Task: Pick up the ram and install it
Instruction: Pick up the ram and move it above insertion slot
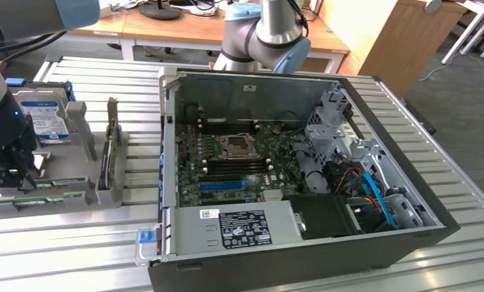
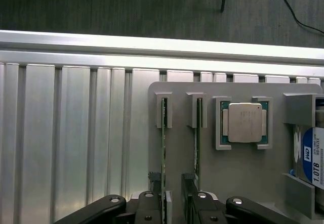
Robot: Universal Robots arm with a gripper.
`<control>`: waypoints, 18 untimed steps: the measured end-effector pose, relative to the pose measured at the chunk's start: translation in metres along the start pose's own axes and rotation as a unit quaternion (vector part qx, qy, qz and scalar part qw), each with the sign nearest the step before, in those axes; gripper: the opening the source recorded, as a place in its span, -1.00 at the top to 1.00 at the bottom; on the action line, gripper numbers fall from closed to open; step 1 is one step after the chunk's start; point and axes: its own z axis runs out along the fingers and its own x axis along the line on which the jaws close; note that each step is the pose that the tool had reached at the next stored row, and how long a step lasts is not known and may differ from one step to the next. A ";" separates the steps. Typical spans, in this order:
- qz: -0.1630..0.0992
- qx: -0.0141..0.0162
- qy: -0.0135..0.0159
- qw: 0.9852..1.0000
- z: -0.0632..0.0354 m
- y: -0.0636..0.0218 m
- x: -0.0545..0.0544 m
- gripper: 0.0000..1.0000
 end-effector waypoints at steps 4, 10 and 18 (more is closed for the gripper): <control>0.000 0.000 0.000 1.000 0.0031 0.0000 0.000 0.40; 0.000 0.000 0.000 1.000 0.0037 0.0000 0.001 0.40; 0.000 0.000 0.000 1.000 0.0041 0.0003 0.004 0.40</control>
